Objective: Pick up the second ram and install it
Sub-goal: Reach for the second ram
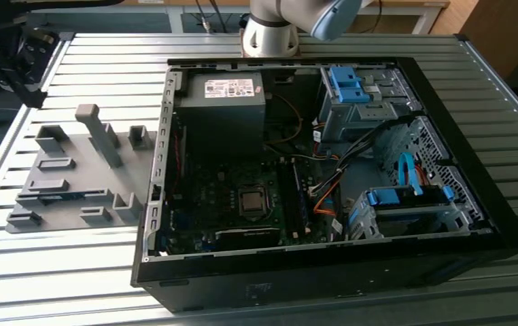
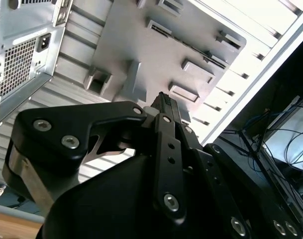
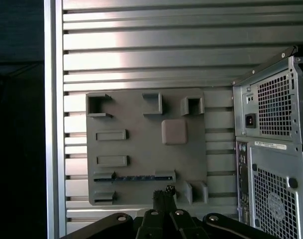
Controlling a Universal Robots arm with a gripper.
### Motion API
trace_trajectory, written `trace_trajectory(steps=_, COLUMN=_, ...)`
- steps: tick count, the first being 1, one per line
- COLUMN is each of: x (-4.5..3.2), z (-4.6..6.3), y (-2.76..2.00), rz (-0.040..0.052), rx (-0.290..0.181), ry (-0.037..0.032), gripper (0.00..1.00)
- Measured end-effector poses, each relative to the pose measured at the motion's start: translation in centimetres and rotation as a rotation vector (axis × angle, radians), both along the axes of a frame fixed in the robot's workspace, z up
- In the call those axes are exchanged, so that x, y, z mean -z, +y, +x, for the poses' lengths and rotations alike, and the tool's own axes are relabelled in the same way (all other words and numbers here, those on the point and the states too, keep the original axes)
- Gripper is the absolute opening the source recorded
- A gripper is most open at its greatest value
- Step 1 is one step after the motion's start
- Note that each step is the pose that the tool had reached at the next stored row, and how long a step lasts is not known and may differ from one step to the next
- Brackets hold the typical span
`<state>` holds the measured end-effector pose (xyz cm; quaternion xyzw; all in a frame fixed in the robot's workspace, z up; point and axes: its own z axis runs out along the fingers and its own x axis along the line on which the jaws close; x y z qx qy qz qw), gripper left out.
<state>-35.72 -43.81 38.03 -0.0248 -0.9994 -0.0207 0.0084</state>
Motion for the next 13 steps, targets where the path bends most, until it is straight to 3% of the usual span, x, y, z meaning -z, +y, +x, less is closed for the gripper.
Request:
trace_trajectory(steps=9, x=0.29, z=-2.6, y=-0.82, rz=0.0001, rx=0.000, ry=-0.0002, gripper=0.11)
trace_trajectory(steps=13, x=0.33, z=-2.7, y=-0.94, rz=0.0001, rx=0.000, ry=0.0001, gripper=0.11)
